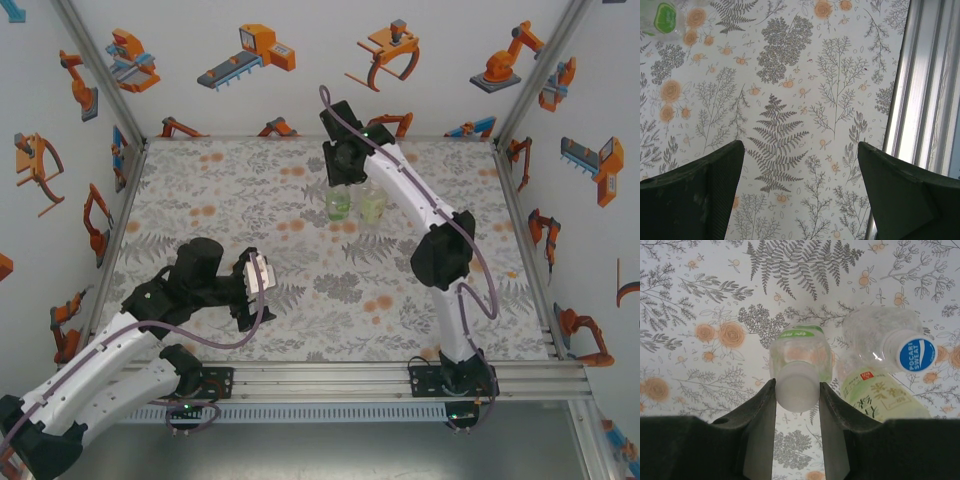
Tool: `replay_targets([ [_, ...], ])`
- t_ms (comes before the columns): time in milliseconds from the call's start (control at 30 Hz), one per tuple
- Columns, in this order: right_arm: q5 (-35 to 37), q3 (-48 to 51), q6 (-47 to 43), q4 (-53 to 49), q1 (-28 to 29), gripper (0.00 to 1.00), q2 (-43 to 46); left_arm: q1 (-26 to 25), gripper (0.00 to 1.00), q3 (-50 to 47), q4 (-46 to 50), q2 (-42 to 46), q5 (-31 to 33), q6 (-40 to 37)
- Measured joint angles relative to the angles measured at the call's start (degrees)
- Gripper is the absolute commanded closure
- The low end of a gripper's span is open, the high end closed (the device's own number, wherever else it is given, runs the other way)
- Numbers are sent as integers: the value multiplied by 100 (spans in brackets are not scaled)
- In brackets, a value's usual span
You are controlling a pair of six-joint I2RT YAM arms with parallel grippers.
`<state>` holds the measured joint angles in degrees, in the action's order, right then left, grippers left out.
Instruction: Screw on the bottle caps
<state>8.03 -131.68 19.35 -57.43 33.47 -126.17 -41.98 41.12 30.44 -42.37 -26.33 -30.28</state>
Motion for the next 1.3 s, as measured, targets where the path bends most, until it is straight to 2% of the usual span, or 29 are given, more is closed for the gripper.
replay_targets([
  [167,-195,-42,-15,-96,-4,90,-175,0,14,2,0,-31,0,0],
  [467,-262,-55,-20,-109,4,56,-188,0,14,2,0,-37,0,0],
  [767,-260,-564,-79,-365,4,50,-162,0,12,0,-4,-59,55,0],
  [900,-238,-682,-103,-457,4,45,61,24,7,0,-96,-57,203,79],
  [933,-232,-682,-120,-498,2,42,168,44,3,0,-146,-55,273,125],
  [1067,-74,-459,-181,-527,-61,31,820,131,1,0,-393,-48,737,422],
  [1300,365,1161,-334,-214,-715,10,2557,286,3,-157,-1106,-55,2100,1215],
])
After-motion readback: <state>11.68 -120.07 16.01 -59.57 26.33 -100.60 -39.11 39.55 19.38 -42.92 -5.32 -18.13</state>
